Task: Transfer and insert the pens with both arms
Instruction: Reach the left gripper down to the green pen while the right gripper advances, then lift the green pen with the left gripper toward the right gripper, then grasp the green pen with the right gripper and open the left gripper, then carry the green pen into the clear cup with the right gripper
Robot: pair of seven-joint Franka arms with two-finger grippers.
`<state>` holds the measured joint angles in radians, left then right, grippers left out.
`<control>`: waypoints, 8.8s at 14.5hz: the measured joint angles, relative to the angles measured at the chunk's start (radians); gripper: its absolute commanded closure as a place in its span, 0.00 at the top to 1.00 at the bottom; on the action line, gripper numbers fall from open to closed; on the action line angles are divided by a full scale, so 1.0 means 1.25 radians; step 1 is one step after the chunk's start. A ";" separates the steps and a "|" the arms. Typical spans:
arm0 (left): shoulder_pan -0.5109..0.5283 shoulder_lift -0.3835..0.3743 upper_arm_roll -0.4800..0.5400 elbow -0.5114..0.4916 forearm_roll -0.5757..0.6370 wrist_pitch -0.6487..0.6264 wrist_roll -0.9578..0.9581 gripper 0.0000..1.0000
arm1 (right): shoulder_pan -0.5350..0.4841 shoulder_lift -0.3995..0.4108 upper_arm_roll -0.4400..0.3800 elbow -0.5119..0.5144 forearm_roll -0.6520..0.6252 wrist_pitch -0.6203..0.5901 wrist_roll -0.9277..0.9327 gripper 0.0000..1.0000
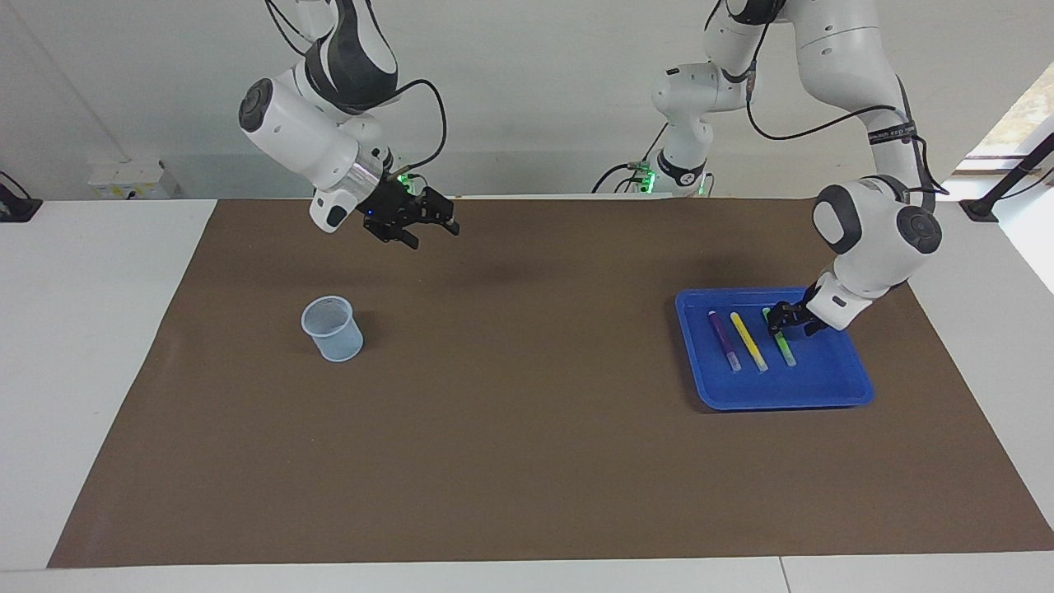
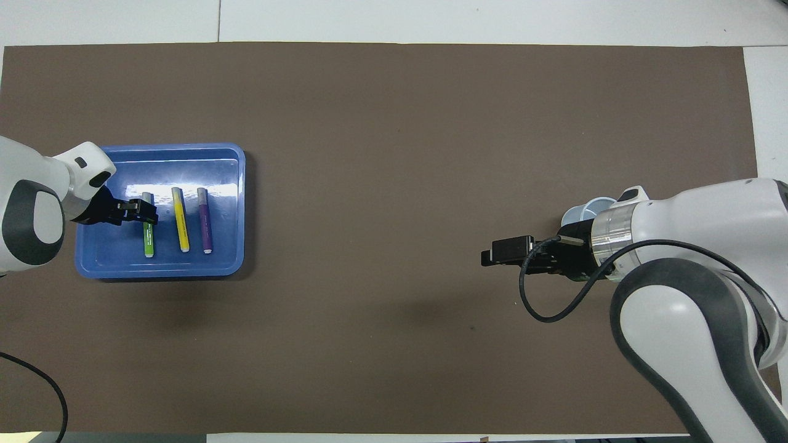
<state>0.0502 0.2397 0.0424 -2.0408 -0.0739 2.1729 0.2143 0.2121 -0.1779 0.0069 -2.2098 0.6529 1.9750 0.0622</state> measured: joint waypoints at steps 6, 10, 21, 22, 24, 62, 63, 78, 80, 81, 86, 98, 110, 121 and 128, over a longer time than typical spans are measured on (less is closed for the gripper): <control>0.001 0.031 0.001 0.000 -0.025 0.038 0.000 0.62 | 0.038 0.011 0.000 -0.024 0.125 0.064 0.001 1.00; 0.002 0.032 0.003 0.001 -0.025 0.042 -0.001 0.39 | 0.042 0.012 -0.001 -0.026 0.139 0.070 0.003 1.00; 0.004 0.030 0.003 0.002 -0.025 0.051 -0.001 0.00 | 0.042 0.012 -0.002 -0.026 0.140 0.071 0.083 1.00; 0.004 0.030 0.003 0.003 -0.025 0.051 -0.001 0.00 | 0.042 0.012 -0.002 -0.026 0.140 0.071 0.084 1.00; 0.003 0.030 0.000 0.014 -0.028 0.033 -0.013 0.00 | 0.045 0.012 -0.002 -0.026 0.140 0.071 0.086 1.00; -0.353 -0.283 -0.020 -0.069 -0.590 -0.152 -1.234 0.00 | 0.354 0.054 0.008 0.030 0.308 0.487 0.282 0.54; -0.353 -0.283 -0.020 -0.069 -0.590 -0.148 -1.236 0.00 | 0.355 0.054 0.008 0.030 0.308 0.487 0.282 0.54; -0.353 -0.283 -0.020 -0.069 -0.602 -0.137 -1.242 0.00 | 0.360 0.054 0.018 0.030 0.308 0.487 0.282 0.11; -0.353 -0.283 -0.020 -0.069 -0.603 -0.130 -1.245 0.00 | 0.360 0.054 0.020 0.031 0.308 0.488 0.282 0.11; -0.353 -0.283 -0.020 -0.069 -0.603 -0.130 -1.246 0.00 | 0.360 0.054 0.020 0.031 0.308 0.488 0.282 0.11; -0.353 -0.283 -0.019 -0.070 -0.605 -0.129 -1.247 0.00 | 0.360 0.054 0.019 0.031 0.308 0.488 0.282 0.06; -0.353 -0.284 -0.020 -0.070 -0.616 -0.125 -1.248 0.00 | 0.354 0.057 0.013 0.035 0.308 0.496 0.282 0.62; -0.353 -0.284 -0.019 -0.070 -0.618 -0.125 -1.248 0.00 | 0.348 0.061 0.013 0.039 0.307 0.496 0.281 0.00; -0.366 -0.302 -0.022 -0.070 -0.623 -0.083 -1.253 1.00 | 0.325 0.063 0.011 0.043 0.240 0.454 0.278 0.00; -0.338 -0.302 -0.014 -0.070 -0.579 -0.078 -1.244 1.00 | 0.047 0.089 0.004 0.300 -0.129 -0.103 0.160 0.00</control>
<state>-0.3729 -0.1375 0.0253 -2.1283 -0.7971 2.0751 -1.3412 0.2705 -0.0670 0.0119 -1.8347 0.4912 1.8469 0.2625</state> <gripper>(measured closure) 0.000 0.824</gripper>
